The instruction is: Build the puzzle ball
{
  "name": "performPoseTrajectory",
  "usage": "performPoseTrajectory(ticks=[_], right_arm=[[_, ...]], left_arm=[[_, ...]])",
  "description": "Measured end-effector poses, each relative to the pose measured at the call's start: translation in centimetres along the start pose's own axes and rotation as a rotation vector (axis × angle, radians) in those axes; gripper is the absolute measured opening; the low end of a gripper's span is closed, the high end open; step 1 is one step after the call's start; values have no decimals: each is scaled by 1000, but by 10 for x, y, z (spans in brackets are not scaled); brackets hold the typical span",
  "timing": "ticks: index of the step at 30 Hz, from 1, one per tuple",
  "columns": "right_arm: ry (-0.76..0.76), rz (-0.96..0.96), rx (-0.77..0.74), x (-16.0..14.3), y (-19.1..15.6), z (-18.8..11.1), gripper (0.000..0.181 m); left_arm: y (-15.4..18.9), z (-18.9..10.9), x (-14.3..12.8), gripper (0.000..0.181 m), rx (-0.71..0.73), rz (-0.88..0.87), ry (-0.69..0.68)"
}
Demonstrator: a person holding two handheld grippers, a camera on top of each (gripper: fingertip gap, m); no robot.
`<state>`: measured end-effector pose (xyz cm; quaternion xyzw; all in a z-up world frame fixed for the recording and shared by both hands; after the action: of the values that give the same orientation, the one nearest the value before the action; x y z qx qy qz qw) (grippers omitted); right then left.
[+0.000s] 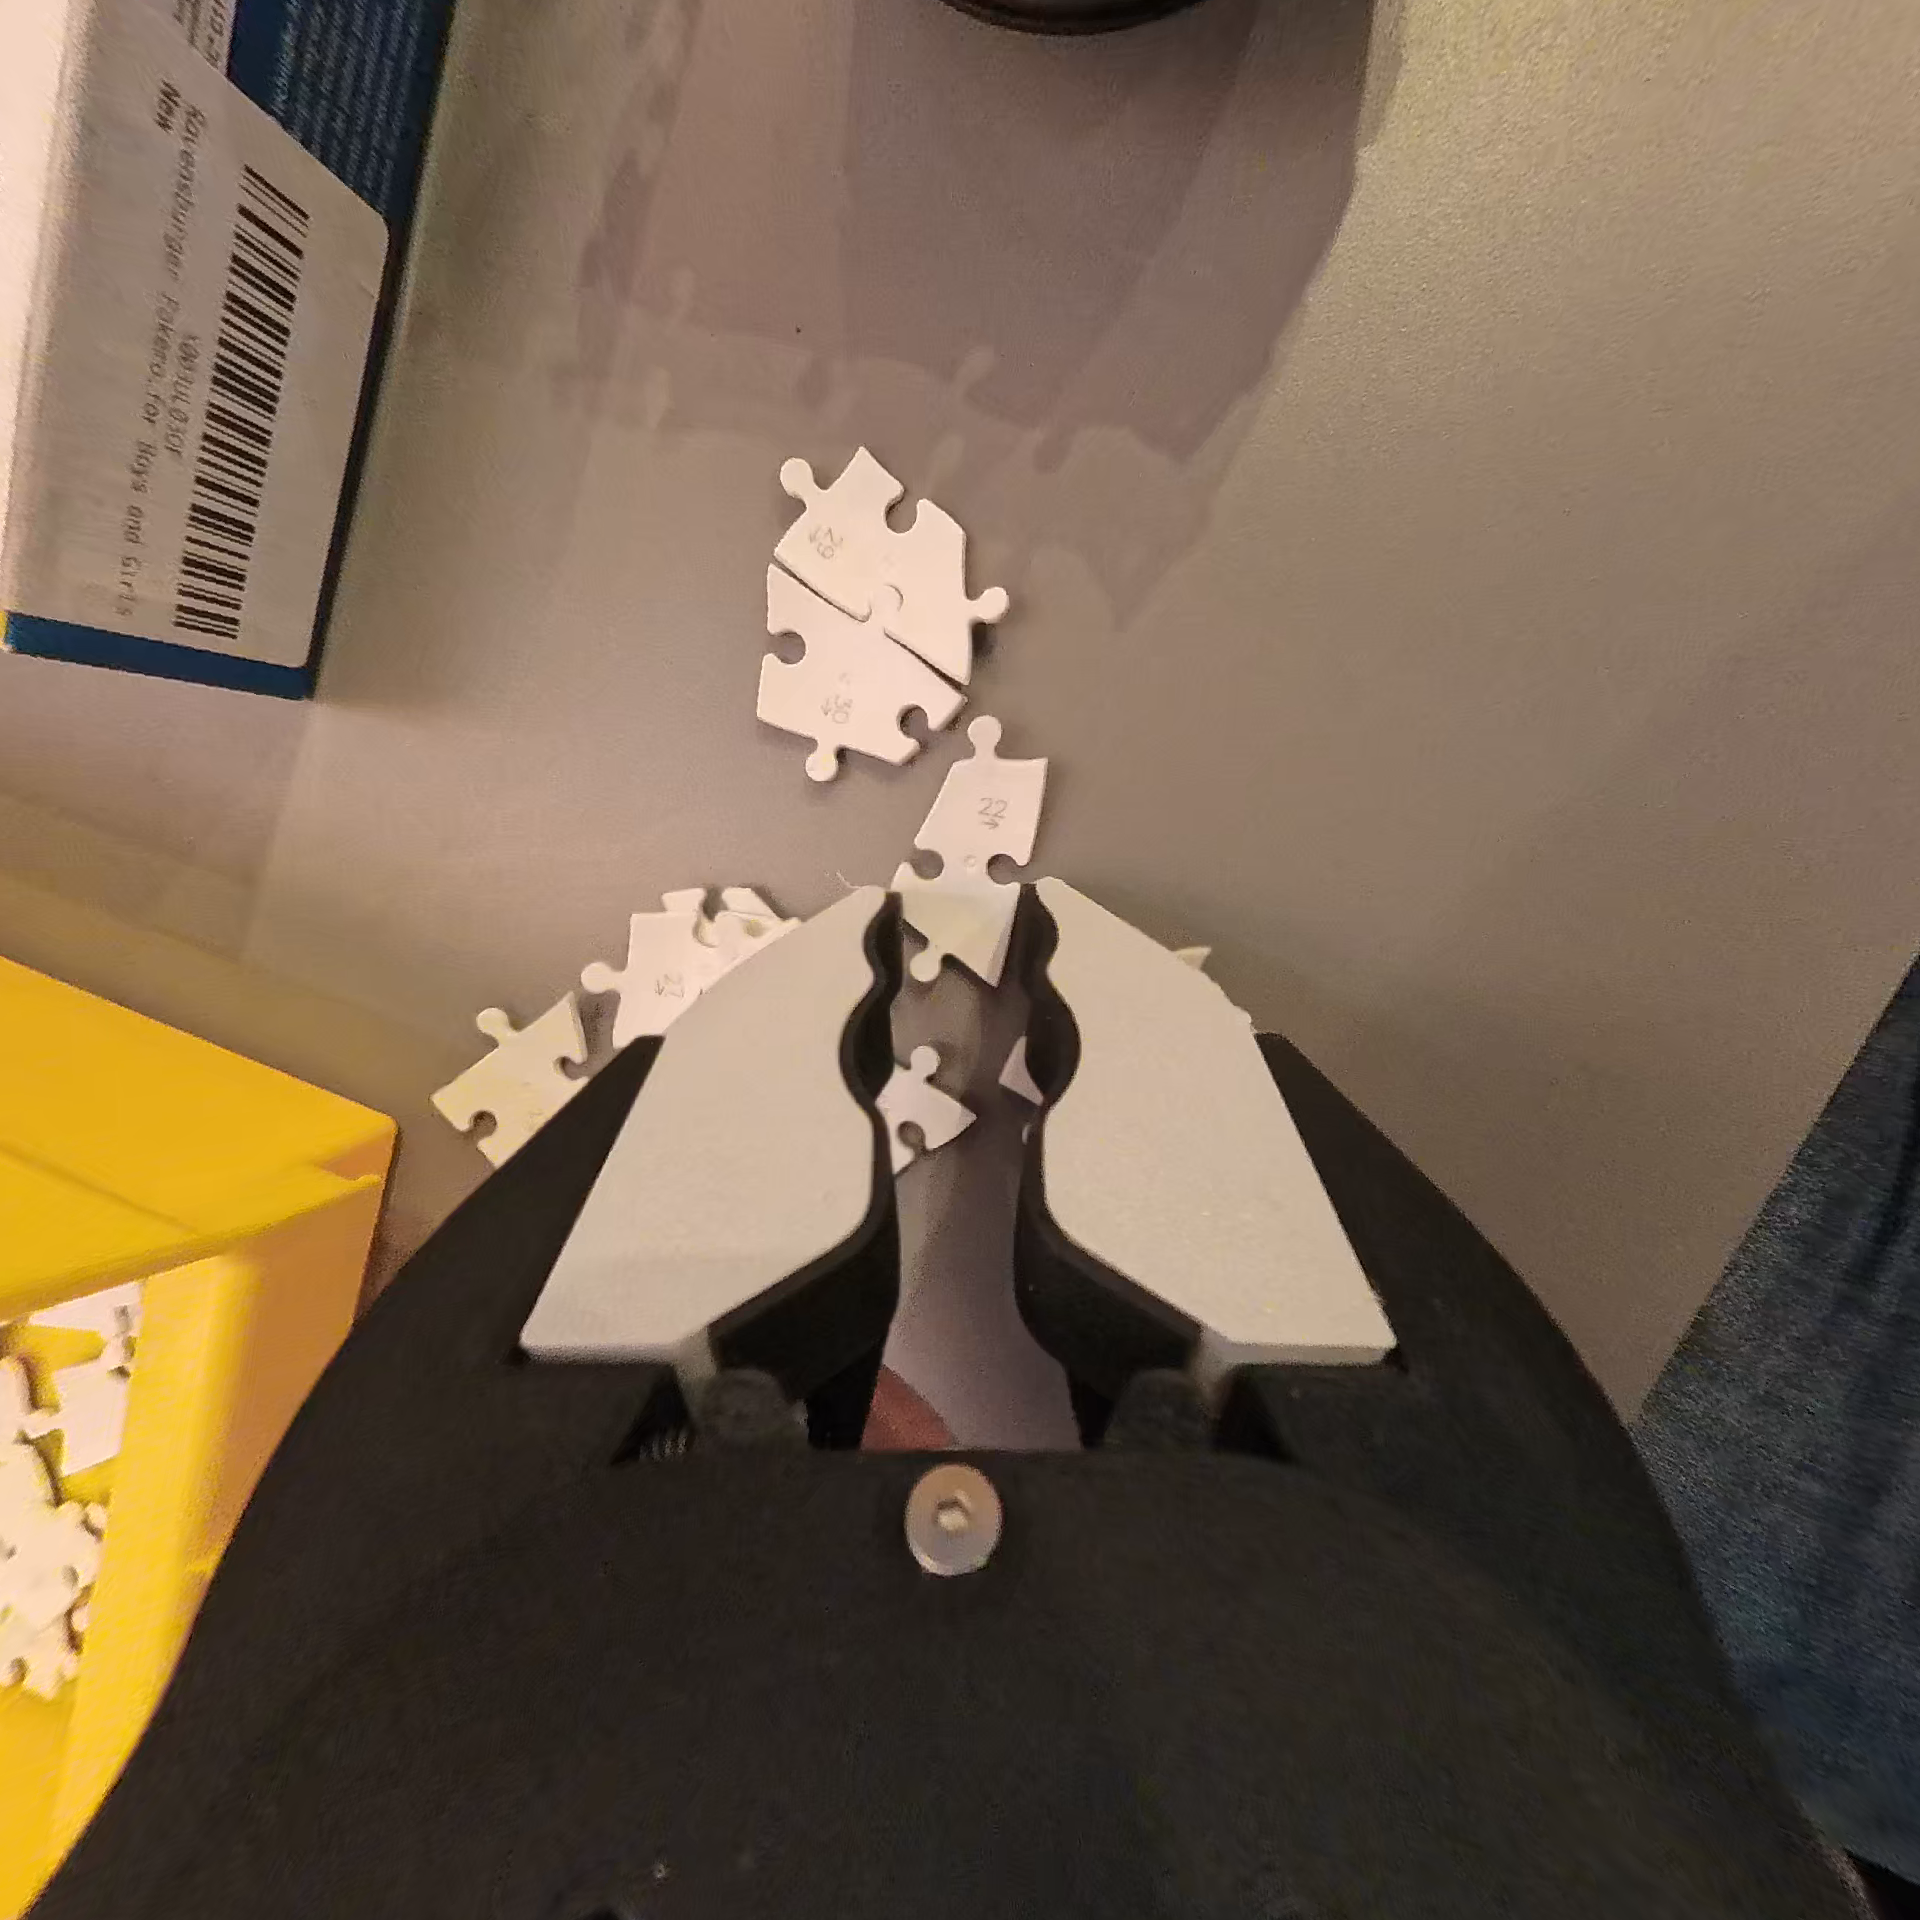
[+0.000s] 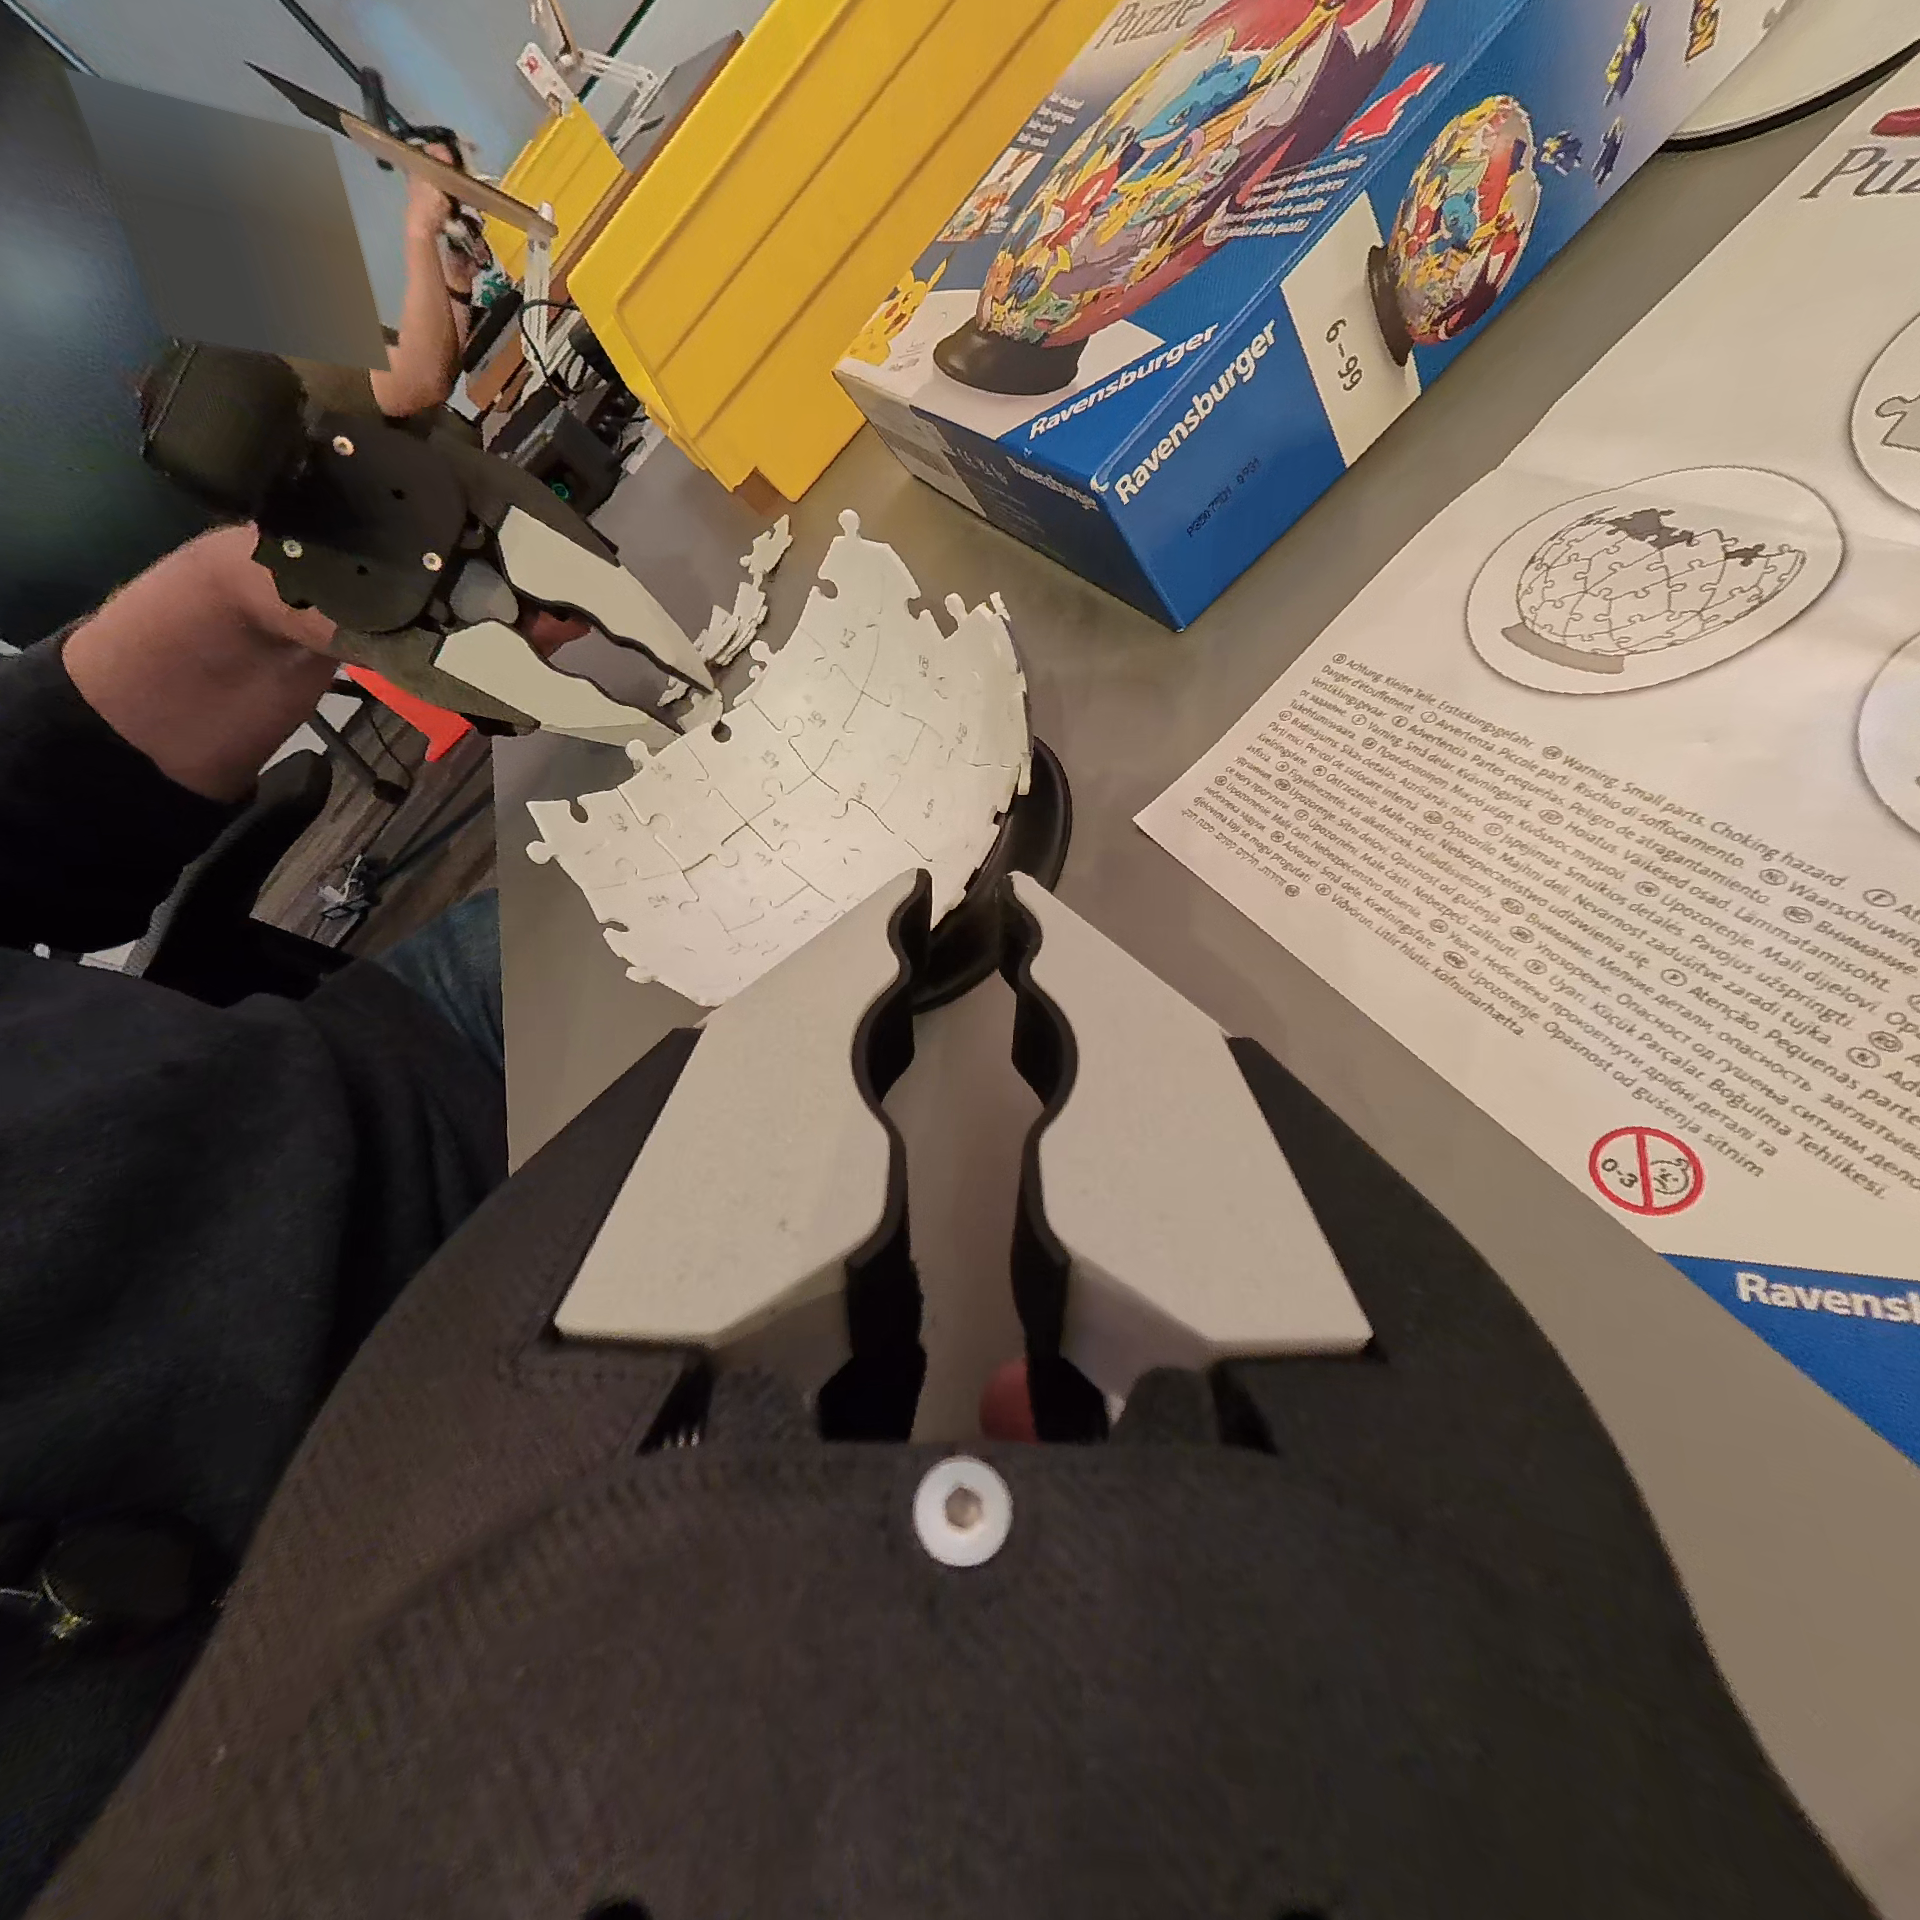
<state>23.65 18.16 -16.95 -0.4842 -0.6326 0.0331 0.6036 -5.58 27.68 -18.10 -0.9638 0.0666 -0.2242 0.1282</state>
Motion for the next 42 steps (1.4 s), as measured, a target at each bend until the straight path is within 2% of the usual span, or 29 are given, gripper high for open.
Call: performPoseTrajectory(ticks=[6, 8, 11, 13, 15, 17, 20, 23, 29, 31, 37, 39, 42], right_arm=[[7, -4, 4, 0, -1, -1, 11], [7, -7, 4, 0, -1, -1, 11], [7, -13, 3, 0, -2, -1, 11], [6, -15, 4, 0, -2, 0, 10], [5, -16, 4, 0, -2, 0, 10], [5, -17, 4, 0, -3, 0, 10], [7, -18, 5, 0, -3, 0, 10], [12, -20, 5, 0, -3, -1, 10], [23, -68, -16, 4, -12, -3, 10], [30, -92, 0, 11, -26, -1, 11], [-8, -228, 44, 47, -92, 27, 11], [-21, -209, 79, 52, -101, 39, 14], [-43, -165, 89, 52, -97, 49, 15]], left_arm=[[8, 0, 3, 0, 0, -7, 43], [8, 0, 4, 0, 34, -16, 47], [4, -3, 10, 17, 63, -54, 84], [0, 0, 8, 39, 102, -43, 34], [2, 2, 8, 41, 67, -51, 35], [-1, 5, 9, 37, 44, -82, 39], [-3, 9, 11, 21, -27, -103, 43], [-4, 13, 15, 19, -92, -147, 95], [-8, 5, 22, 19, -54, -151, 155], [-10, -9, 35, 19, 13, -125, 222], [0, -48, 107, 19, 178, 12, 451], [9, -50, 127, 19, 210, 95, 474], [17, -48, 147, 19, 265, 180, 476]])
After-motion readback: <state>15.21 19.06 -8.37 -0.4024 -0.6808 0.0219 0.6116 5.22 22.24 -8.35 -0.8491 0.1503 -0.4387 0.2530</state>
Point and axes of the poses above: each gripper's, where its closed fingertips meet, z out along the fingers, x out of its top, y = z × x across the jaws, the point moved 6 cm from there along -z, back along the fingers, and after that the axes turned 10 degrees about x, right-handed, at the moved point
